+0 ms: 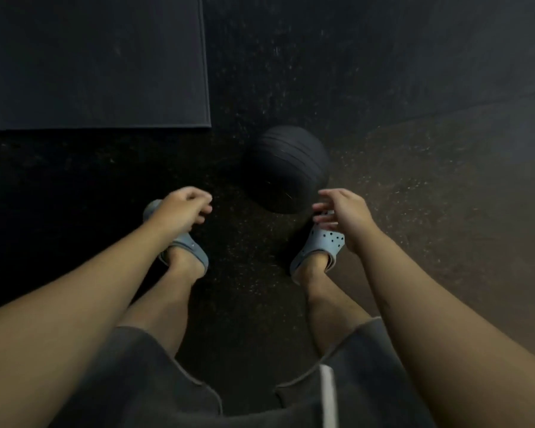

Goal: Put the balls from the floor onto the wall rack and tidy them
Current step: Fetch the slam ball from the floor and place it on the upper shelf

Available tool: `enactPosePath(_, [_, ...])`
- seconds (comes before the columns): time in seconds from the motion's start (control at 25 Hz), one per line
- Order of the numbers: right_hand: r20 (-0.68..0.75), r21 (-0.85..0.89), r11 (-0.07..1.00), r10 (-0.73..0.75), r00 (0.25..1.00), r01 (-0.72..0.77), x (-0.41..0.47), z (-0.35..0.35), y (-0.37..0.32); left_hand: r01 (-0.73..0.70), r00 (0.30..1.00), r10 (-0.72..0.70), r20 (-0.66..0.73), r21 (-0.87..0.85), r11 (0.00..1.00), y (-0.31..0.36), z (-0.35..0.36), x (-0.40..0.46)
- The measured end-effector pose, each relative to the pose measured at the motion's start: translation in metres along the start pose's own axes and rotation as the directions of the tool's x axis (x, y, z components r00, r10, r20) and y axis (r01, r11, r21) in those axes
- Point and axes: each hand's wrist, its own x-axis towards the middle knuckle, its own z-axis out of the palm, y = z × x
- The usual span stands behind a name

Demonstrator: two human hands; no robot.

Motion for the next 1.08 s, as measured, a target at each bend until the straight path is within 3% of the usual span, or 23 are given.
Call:
enactPosePath(0.16, [-0.091, 0.09, 0.993, 0.088, 0.992, -0.08, 0.109, -0.001, 0.005, 0.038, 0.999, -0.036, 0.014, -0.207, 0.977, 0.031, 0.077, 0.096])
enactPosePath(0.32, [0.128, 0.36, 0.909, 0.172, 0.977, -0.208, 0.177, 0.013, 0.001, 0.219, 0.975, -0.15, 0.166, -0.568, 0.794, 0.044, 0.119, 0.16])
enactPosePath(0.48, [0.162, 0.504, 0.836, 0.156, 0.974, -0.218, 0.177, 0.027, -0.007, 0.291, 0.954, -0.15, 0.258, -0.689, 0.664, 0.049, 0.122, 0.17])
enactPosePath(0.64, [0.165, 0.526, 0.827, 0.13, 0.978, -0.199, 0.102, 0.027, -0.029, 0.275, 0.958, -0.109, 0.267, -0.738, 0.616, 0.061, 0.081, 0.109])
enactPosePath(0.84, [0.165, 0.502, 0.863, -0.03, 0.986, -0.058, -0.045, 0.028, -0.115, 0.146, 0.984, 0.013, 0.178, -0.844, 0.516, 0.097, -0.028, -0.024])
enactPosePath(0.96, [0.214, 0.48, 0.875, -0.187, 0.959, 0.063, -0.156, 0.045, -0.192, -0.007, 0.989, 0.137, 0.054, -0.912, 0.41, 0.125, -0.124, -0.118])
enactPosePath(1.08, [0.313, 0.461, 0.861, -0.383, 0.869, 0.214, -0.287, 0.071, -0.273, -0.227, 0.957, 0.249, -0.151, -0.921, 0.316, 0.147, -0.231, -0.238])
